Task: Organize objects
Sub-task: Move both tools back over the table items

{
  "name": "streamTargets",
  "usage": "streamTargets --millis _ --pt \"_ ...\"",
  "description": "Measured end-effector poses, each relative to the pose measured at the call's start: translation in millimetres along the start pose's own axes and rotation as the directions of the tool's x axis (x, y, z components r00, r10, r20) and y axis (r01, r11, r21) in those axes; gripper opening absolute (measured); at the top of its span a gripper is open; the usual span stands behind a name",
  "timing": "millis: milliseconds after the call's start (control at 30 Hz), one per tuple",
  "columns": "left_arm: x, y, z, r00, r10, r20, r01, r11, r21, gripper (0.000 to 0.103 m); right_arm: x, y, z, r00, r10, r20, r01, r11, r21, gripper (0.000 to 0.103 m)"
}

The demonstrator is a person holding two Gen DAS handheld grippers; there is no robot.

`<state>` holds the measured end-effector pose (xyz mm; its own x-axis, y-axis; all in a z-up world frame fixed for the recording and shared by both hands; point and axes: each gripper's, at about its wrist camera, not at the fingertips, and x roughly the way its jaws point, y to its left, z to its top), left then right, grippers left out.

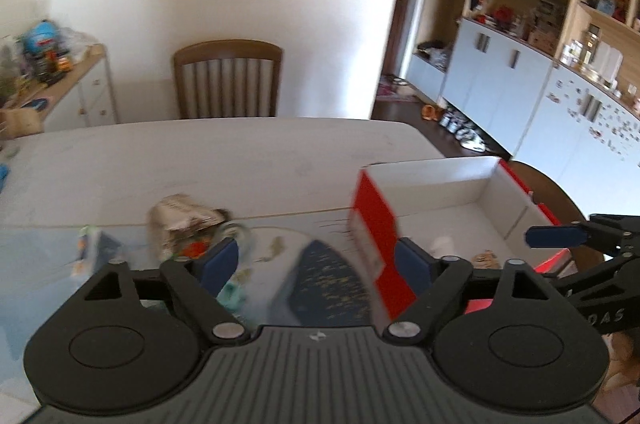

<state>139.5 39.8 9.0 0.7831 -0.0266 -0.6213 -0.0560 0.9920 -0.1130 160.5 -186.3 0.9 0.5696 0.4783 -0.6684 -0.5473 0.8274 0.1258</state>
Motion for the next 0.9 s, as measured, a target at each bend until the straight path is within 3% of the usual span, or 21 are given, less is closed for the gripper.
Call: streamTargets --millis 167,233,300,633,900 --pt "-13.0 36.5 -11.0 1.0 0.015 0.006 -0.015 0.998 -0.06 0.089 5.7 19.3 -1.8 1.0 0.007 0.002 -0.007 1.0 0.013 0.096" --pt "-15.9 51.1 -13.2 1.0 0.024 0.018 -0.023 0.996 -0.083 0.093 8.6 27.6 -2.3 1.0 0.008 0.003 -0.008 1.0 0.015 0.096" --pt "-18.8 64.8 -15.5 0.999 0.027 0.034 -0.023 0.995 -0.101 0.103 12.3 35.9 -2.3 1.0 0.012 -0.002 -0.012 1.0 0.014 0.096" --pt "-19.0 122.8 -17.6 0.991 0.067 0.118 -0.05 0.989 -0.137 0.103 34.4 76.0 -0.5 1.0 0.019 -0.018 -0.019 1.0 -0.01 0.096" --pt "-1.8 154.7 -22.6 0.993 0.074 0.093 -0.064 0.992 -0.111 0.103 63.6 105.3 0.5 0.998 0.024 -0.05 -0.025 0.999 -0.031 0.095"
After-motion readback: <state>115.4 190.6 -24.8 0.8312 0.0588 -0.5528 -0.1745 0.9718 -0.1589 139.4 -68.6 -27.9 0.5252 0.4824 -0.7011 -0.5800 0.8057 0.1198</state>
